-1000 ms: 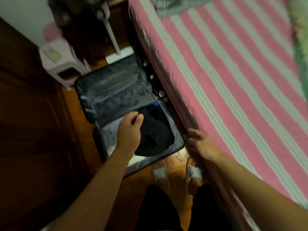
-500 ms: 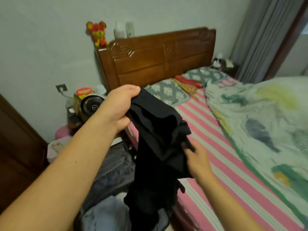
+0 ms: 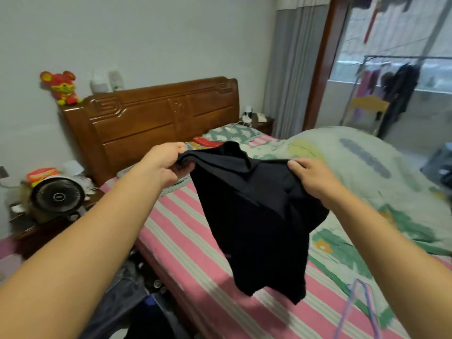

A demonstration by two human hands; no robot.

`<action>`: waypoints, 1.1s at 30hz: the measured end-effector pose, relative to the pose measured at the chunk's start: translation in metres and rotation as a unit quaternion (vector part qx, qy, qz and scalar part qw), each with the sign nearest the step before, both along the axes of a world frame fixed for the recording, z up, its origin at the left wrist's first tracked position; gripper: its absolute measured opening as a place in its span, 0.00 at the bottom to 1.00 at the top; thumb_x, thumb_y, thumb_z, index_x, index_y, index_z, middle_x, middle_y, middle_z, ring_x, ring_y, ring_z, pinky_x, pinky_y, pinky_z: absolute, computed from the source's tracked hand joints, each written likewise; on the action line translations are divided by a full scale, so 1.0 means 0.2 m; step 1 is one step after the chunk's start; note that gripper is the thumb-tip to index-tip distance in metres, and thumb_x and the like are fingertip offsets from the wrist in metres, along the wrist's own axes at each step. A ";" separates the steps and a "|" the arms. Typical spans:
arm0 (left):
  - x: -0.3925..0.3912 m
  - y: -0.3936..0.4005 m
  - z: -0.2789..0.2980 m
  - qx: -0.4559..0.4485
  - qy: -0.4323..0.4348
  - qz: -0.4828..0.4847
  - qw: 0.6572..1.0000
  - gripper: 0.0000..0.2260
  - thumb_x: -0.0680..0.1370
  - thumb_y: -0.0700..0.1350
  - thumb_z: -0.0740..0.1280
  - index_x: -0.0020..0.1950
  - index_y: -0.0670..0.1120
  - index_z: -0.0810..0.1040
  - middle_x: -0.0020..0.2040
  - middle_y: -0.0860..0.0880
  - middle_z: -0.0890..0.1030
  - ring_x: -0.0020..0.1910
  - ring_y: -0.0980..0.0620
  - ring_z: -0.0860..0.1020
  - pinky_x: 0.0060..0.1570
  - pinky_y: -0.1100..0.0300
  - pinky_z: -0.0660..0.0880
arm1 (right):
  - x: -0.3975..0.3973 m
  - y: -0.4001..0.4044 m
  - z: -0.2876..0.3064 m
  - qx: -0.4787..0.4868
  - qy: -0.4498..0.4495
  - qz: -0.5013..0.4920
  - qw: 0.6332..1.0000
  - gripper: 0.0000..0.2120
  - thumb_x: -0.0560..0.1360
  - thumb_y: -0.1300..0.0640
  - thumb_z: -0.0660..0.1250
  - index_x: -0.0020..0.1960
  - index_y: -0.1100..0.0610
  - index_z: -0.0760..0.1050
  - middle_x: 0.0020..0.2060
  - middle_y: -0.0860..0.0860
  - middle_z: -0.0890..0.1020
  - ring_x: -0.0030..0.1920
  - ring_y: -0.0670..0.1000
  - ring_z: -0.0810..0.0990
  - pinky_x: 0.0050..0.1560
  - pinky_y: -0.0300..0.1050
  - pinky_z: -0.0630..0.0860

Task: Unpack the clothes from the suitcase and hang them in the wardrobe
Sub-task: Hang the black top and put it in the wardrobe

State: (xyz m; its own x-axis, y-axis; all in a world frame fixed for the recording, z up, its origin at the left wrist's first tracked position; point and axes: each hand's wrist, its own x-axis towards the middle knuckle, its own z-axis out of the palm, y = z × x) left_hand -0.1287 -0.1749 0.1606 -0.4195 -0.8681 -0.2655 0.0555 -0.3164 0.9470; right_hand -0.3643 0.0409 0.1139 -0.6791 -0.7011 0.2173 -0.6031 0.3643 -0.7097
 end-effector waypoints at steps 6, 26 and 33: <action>-0.35 0.09 0.05 -0.009 -0.063 -0.114 0.991 0.13 0.80 0.34 0.56 0.42 0.45 0.76 0.41 0.44 0.79 0.39 0.48 0.79 0.38 0.53 0.81 | -0.31 0.09 0.28 -0.065 0.123 -0.120 0.983 0.16 0.82 0.49 0.63 0.40 0.56 0.76 0.37 0.52 0.79 0.43 0.52 0.77 0.40 0.46 0.65; 0.05 0.72 -1.63 0.203 -0.450 -0.345 0.798 0.14 0.78 0.46 0.74 0.37 0.42 0.75 0.27 0.48 0.73 0.24 0.54 0.68 0.26 0.63 0.68 | 0.43 0.87 -1.78 0.233 -0.292 -0.052 0.926 0.21 0.79 0.52 0.68 0.31 0.56 0.68 0.28 0.47 0.65 0.33 0.47 0.62 0.35 0.45 0.61; -0.45 0.46 -1.31 0.069 -0.251 -0.200 0.945 0.12 0.83 0.39 0.60 0.41 0.46 0.73 0.32 0.46 0.78 0.32 0.52 0.74 0.25 0.65 0.73 | 0.13 0.70 -1.45 0.080 -0.244 -0.187 0.948 0.21 0.81 0.58 0.65 0.29 0.56 0.68 0.28 0.49 0.72 0.37 0.51 0.71 0.39 0.50 0.62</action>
State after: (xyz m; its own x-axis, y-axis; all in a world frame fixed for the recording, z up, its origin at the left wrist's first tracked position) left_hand -0.2187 -0.0830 -0.1007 -0.4977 -0.6104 -0.6162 -0.5391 -0.3390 0.7711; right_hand -0.3392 0.1812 -0.1761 -0.8790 -0.3888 -0.2760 -0.0237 0.6138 -0.7891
